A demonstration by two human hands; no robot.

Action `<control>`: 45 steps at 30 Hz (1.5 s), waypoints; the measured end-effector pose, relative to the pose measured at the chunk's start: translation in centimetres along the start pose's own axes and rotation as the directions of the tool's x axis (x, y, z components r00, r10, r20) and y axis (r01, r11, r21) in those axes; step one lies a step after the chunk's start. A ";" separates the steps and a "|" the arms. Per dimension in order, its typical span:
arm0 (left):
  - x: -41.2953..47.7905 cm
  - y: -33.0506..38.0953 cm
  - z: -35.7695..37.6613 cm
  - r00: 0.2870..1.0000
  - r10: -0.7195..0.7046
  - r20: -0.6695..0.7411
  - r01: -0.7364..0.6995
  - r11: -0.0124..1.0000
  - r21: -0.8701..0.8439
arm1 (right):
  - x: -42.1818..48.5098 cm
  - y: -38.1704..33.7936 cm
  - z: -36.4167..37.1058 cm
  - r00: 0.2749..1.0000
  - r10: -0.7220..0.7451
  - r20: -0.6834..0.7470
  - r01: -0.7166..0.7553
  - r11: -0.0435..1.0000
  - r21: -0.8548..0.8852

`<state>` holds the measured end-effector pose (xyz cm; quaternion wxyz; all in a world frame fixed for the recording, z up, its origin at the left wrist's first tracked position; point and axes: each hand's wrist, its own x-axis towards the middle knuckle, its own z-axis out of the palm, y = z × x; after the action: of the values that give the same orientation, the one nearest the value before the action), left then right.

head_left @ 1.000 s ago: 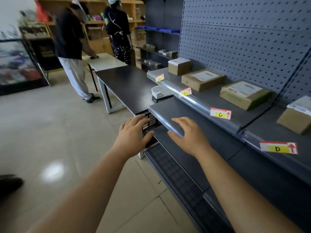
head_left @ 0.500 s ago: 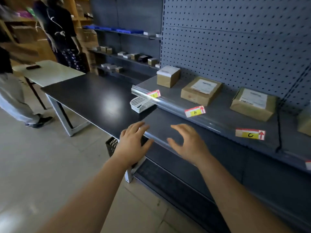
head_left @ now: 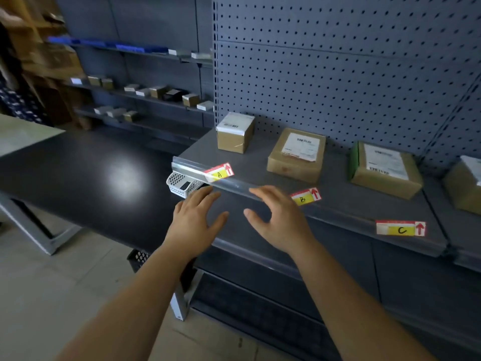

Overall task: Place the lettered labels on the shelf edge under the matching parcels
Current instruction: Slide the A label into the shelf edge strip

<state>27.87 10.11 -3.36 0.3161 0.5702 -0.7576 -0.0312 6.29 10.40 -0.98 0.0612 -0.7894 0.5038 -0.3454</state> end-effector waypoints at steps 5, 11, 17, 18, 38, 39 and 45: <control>5.1 -3.4 -1.1 1.000 0.024 -0.002 -0.024 0.999 0.027 | 5.8 -0.2 2.8 0.999 -0.002 -0.046 0.002 1.000 0.009; 9.2 -6.4 -0.4 0.999 0.052 -0.002 -0.052 0.999 0.000 | 9.7 0.4 5.7 1.000 0.029 -0.008 -0.030 0.998 -0.050; 11.9 -9.3 0.6 0.990 0.140 0.034 -0.139 0.990 -0.038 | 10.8 0.1 7.4 0.989 0.116 -0.097 -0.131 0.978 -0.160; 12.0 -9.7 0.8 0.986 0.161 0.043 -0.159 0.986 -0.053 | 10.8 -0.1 7.7 0.986 0.136 -0.099 -0.152 0.971 -0.185; 12.1 -11.5 2.5 0.927 0.361 0.099 -0.357 0.932 -0.061 | 8.3 -1.6 9.3 0.949 0.291 -0.124 -0.315 0.836 -0.449; 12.1 -11.4 2.5 0.925 0.365 0.100 -0.362 0.931 -0.054 | 8.2 -1.6 9.2 0.951 0.283 -0.127 -0.309 0.833 -0.459; 11.9 -10.6 2.7 0.925 0.366 0.100 -0.366 0.930 -0.021 | 8.1 -1.9 9.4 0.951 0.281 -0.132 -0.309 0.806 -0.505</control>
<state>33.65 -4.96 -4.61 0.2780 0.4161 -0.8658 -0.0016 15.51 2.15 -3.29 -0.1143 -0.6794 0.6959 -0.2027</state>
